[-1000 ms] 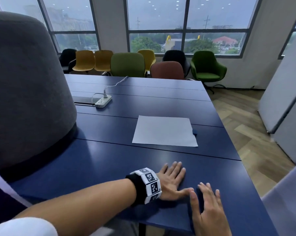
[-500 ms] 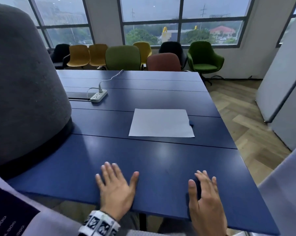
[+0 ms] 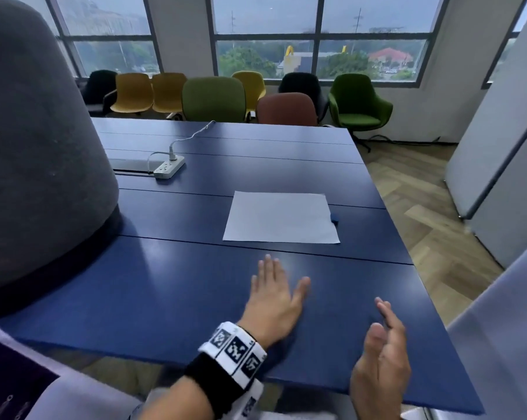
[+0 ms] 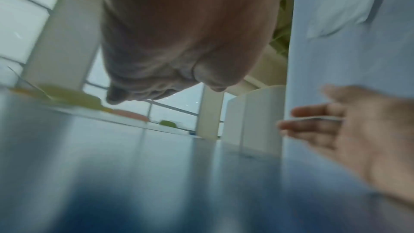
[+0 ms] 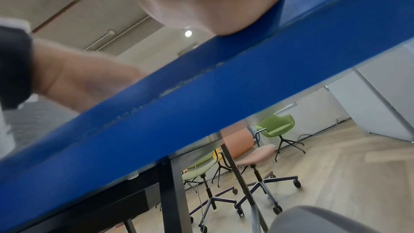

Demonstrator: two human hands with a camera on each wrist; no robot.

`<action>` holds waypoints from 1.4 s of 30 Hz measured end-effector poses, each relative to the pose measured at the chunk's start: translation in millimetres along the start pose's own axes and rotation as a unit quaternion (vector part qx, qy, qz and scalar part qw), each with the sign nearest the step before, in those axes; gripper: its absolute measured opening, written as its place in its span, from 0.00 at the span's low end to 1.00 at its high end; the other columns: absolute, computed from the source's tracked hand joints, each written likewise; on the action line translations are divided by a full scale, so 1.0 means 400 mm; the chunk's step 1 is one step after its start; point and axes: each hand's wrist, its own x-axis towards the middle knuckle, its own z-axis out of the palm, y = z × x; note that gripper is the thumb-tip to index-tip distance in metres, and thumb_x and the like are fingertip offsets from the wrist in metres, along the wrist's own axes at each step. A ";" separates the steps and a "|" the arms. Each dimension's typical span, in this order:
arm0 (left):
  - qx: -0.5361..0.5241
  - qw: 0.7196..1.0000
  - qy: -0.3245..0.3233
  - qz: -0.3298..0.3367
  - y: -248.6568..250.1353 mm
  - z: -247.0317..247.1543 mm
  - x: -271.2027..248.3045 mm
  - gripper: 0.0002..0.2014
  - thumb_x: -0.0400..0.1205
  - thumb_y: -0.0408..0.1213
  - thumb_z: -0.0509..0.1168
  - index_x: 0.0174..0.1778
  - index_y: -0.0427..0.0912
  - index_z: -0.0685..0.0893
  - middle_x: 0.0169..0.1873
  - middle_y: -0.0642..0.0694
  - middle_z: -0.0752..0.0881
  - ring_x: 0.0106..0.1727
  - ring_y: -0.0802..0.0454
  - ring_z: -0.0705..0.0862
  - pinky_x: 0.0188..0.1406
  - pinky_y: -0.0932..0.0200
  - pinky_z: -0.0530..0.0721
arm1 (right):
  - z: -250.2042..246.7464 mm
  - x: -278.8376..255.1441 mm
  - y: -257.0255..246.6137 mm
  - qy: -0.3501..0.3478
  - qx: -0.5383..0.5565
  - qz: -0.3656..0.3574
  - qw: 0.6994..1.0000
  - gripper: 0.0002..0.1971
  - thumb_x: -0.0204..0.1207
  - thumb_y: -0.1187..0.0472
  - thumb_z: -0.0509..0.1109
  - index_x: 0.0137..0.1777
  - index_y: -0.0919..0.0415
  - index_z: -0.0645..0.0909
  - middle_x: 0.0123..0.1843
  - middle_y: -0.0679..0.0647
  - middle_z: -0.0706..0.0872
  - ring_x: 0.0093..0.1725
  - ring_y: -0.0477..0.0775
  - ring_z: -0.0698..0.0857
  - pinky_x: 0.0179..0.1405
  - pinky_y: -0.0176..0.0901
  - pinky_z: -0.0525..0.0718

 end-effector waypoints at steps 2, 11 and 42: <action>0.066 0.993 0.043 -0.092 -0.095 -0.037 0.000 0.45 0.85 0.66 0.38 0.84 0.31 0.35 0.83 0.35 0.31 0.85 0.42 0.31 0.82 0.45 0.34 | -0.004 -0.005 -0.005 -0.021 -0.002 0.011 1.000 0.37 0.75 0.29 0.47 0.74 0.52 0.74 0.77 0.44 0.73 0.81 0.53 0.66 0.68 0.19 0.62; 0.121 0.990 -0.069 -0.018 0.027 0.078 0.000 0.75 0.44 0.80 0.09 0.82 0.30 0.32 0.81 0.31 0.28 0.82 0.37 0.26 0.77 0.39 0.26 | -0.004 -0.011 0.004 0.000 0.003 -0.031 0.999 0.36 0.78 0.29 0.47 0.72 0.53 0.76 0.76 0.44 0.76 0.80 0.48 0.68 0.75 0.44 0.66; -0.066 0.993 0.092 -0.029 -0.196 0.008 -0.119 0.60 0.62 0.79 0.19 0.85 0.41 0.34 0.84 0.48 0.31 0.79 0.58 0.24 0.74 0.61 0.21 | 0.033 0.021 0.043 -0.343 -0.526 -0.156 0.762 0.39 0.83 0.32 0.43 0.72 0.63 0.79 0.76 0.53 0.77 0.76 0.57 0.75 0.68 0.75 0.57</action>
